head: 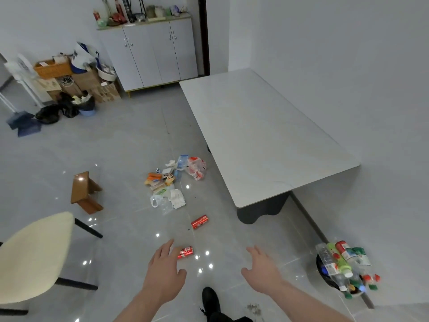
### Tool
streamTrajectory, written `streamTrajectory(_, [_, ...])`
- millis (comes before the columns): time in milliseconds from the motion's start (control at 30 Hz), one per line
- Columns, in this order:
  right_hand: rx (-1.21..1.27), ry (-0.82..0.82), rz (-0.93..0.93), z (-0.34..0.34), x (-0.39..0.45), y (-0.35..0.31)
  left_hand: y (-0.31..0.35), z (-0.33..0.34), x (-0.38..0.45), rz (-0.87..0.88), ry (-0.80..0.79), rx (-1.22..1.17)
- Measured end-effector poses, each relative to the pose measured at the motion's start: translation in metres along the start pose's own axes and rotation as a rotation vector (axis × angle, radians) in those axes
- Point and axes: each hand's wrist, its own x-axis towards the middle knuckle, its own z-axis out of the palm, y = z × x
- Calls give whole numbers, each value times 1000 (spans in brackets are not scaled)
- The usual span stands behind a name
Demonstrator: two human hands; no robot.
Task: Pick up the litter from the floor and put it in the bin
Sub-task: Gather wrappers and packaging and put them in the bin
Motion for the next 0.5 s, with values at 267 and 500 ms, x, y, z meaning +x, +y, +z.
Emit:
streamTrajectory(267, [-25,-116,-38,16,91,-134,-95,-93,86,-92,24,71])
streamTrajectory(500, [-10,-80,-105,5,158,-269,-186,-158,160,-103,29,40])
